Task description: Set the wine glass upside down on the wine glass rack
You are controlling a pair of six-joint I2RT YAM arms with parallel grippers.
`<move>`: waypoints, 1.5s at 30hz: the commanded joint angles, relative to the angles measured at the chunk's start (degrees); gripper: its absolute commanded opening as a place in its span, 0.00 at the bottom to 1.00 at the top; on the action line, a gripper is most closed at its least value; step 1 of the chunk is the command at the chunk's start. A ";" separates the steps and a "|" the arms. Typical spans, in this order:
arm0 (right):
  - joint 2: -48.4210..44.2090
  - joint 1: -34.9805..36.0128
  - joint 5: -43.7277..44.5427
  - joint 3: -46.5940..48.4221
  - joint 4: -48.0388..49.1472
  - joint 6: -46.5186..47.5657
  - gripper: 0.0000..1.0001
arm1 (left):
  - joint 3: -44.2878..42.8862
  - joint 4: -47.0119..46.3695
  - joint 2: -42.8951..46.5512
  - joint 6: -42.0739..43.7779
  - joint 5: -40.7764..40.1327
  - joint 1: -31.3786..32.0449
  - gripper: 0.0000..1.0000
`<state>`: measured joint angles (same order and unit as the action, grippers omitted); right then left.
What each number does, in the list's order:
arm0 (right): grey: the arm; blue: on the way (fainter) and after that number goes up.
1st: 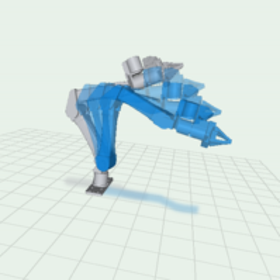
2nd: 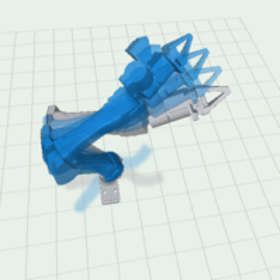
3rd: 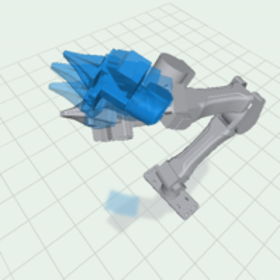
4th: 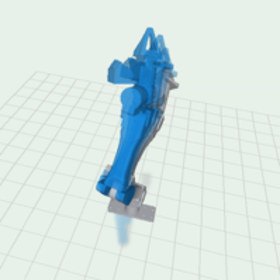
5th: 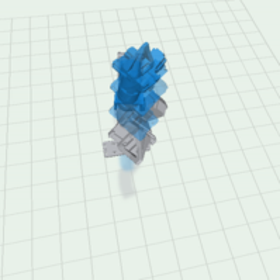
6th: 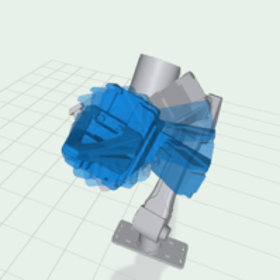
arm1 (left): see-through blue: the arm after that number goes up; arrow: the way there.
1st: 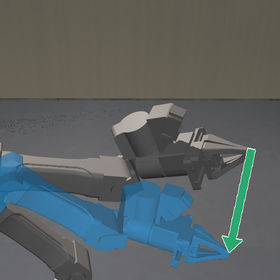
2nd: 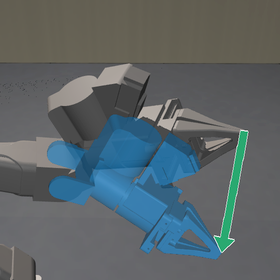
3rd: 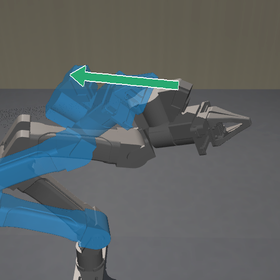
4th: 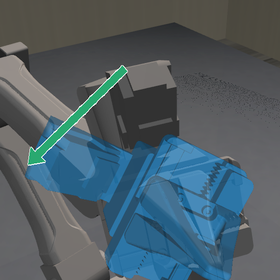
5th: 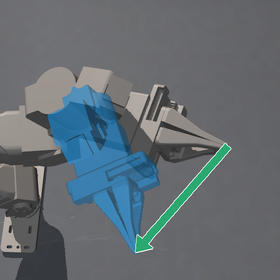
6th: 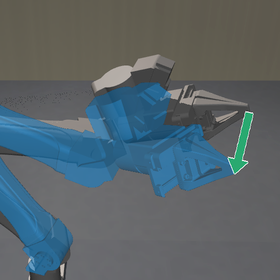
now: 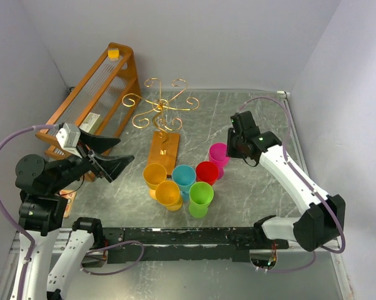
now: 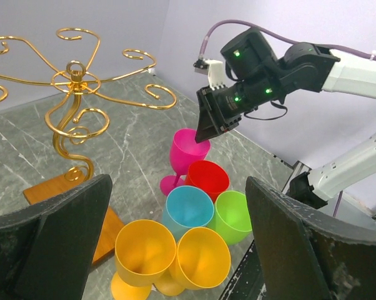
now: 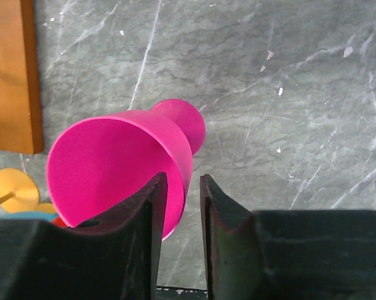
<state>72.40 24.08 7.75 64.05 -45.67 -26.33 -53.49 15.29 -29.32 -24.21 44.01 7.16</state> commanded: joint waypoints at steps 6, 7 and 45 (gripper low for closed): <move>1.99 2.22 8.18 -0.89 1.54 -2.56 0.00 | -4.38 0.27 -1.72 0.54 2.39 -0.21 0.99; 1.79 2.39 9.07 -0.74 1.55 -2.65 0.00 | -4.80 0.28 -2.07 0.30 2.46 -0.21 0.98; -35.41 6.51 13.33 -3.01 43.88 -6.16 0.00 | -26.53 -24.97 -44.41 -30.21 -25.20 31.39 0.79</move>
<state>38.92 30.44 25.19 62.13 -8.38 -31.81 -75.22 -11.29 -70.32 -55.48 25.71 35.99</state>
